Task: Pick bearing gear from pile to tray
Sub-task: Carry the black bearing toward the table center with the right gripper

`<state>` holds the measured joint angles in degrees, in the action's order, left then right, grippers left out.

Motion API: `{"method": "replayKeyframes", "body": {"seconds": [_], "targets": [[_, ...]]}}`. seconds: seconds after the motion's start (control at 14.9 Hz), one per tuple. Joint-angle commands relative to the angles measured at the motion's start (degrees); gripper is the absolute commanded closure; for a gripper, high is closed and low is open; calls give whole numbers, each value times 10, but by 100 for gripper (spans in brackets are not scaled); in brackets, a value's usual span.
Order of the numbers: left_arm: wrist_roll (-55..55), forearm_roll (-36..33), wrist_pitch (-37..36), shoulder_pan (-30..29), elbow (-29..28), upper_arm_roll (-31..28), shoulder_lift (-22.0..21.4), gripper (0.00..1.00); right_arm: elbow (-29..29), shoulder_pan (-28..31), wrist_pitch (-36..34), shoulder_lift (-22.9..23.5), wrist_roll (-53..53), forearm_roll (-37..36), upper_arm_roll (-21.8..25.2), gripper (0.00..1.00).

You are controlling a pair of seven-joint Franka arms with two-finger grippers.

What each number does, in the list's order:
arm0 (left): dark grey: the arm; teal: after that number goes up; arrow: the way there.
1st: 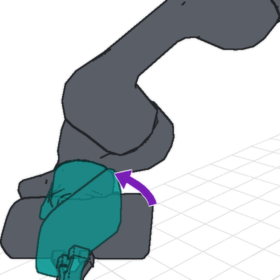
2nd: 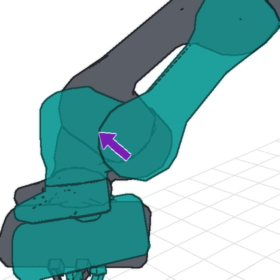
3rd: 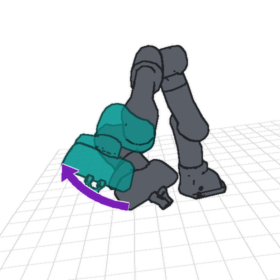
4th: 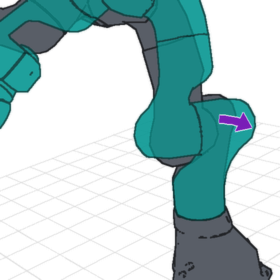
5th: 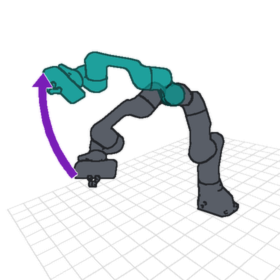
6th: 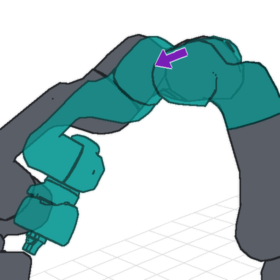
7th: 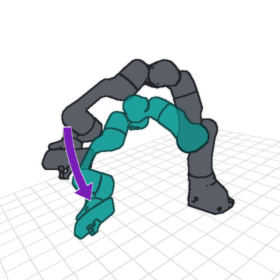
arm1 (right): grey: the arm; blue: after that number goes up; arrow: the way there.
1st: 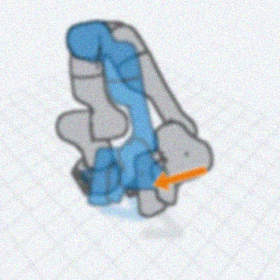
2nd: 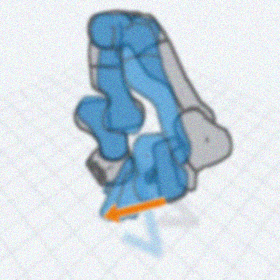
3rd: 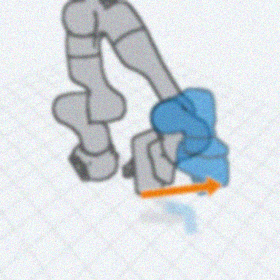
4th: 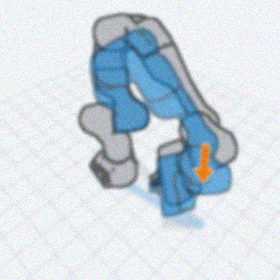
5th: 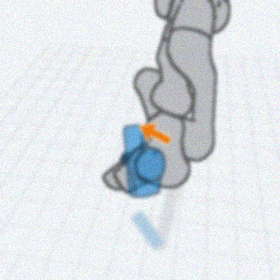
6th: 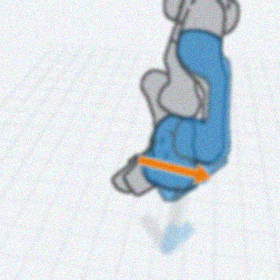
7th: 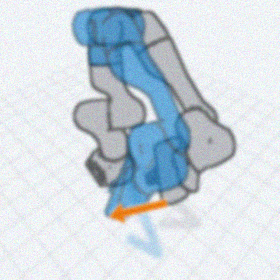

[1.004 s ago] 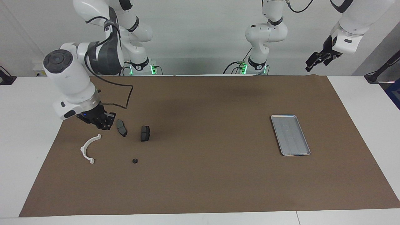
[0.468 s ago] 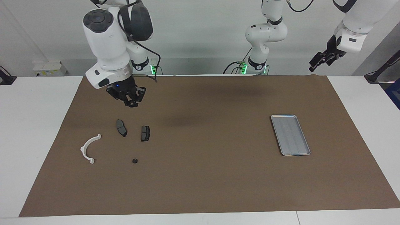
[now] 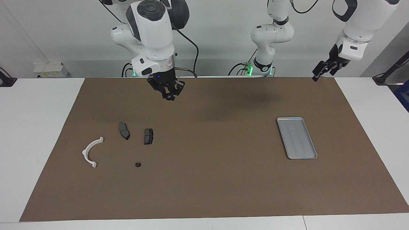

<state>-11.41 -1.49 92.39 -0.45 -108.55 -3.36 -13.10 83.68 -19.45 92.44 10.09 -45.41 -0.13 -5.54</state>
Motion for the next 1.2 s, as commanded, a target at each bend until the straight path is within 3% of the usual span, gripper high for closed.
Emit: {"method": "replayKeyframes", "body": {"seconds": [0.0,0.54,1.14], "targets": [[65,7,9,1,-28,1,-19,0,40,-28,42,-9,-67,13,-2,100],[98,7,4,11,-33,5,-22,0,75,-85,121,55,-153,3,-1,100],[98,10,8,19,-31,5,-21,0,149,-110,246,78,-167,-11,-1,100]]}}
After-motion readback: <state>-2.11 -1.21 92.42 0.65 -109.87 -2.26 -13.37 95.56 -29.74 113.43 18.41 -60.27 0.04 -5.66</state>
